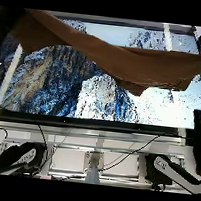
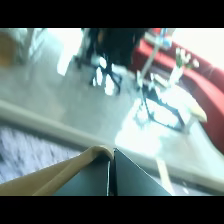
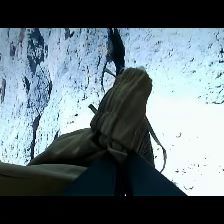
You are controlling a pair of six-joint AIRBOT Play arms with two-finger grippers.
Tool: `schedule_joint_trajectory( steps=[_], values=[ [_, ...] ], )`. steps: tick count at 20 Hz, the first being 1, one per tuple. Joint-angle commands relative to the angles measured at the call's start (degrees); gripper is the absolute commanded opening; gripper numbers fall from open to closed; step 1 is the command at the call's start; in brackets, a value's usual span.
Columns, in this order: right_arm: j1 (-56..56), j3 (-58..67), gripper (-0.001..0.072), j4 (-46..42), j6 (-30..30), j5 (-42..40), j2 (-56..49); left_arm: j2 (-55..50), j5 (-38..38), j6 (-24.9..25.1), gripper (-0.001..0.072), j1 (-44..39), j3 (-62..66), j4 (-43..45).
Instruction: Fold the clothes and pants, and hang the long-sleeved shirts on hangers.
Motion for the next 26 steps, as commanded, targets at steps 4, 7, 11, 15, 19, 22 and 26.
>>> schedule_joint_trajectory(
  steps=[4, 7, 11, 15, 19, 22, 26],
  values=[
    [0.0, 0.0, 0.0028, -0.1, 0.1, 9.6, 5.2, 12.3, -31.5, 0.0, 0.0011, 5.9, 0.0, 12.2],
    [0.0, -1.3, 0.0028, -1.4, -0.5, 18.2, 4.8, 11.8, -50.3, 0.0, 0.0012, 7.4, -1.1, 15.7],
    [0.0, -9.6, 0.0028, -5.7, -1.7, 25.2, 4.8, 9.4, -60.8, 0.0, 0.0012, 7.4, -8.8, 17.0],
    [0.0, -22.4, 0.0028, -6.9, -1.6, 23.5, 4.8, 5.7, -60.7, 0.0, 0.0013, 7.4, -18.1, 17.0],
    [0.0, -33.8, 0.0028, -7.1, -1.6, 22.5, 4.8, 0.9, -60.9, 0.0, 0.0012, 7.4, -20.9, 17.0],
    [0.0, -37.9, 0.0028, -8.4, -1.5, 19.1, 4.8, -1.9, -60.7, 0.0, 0.0012, 7.4, -20.9, 17.0],
    [0.0, -39.0, 0.0028, -8.6, -1.0, 16.0, 4.9, -3.9, -60.5, 1.7, 0.0012, 7.4, -21.0, 17.1]
  ],
)
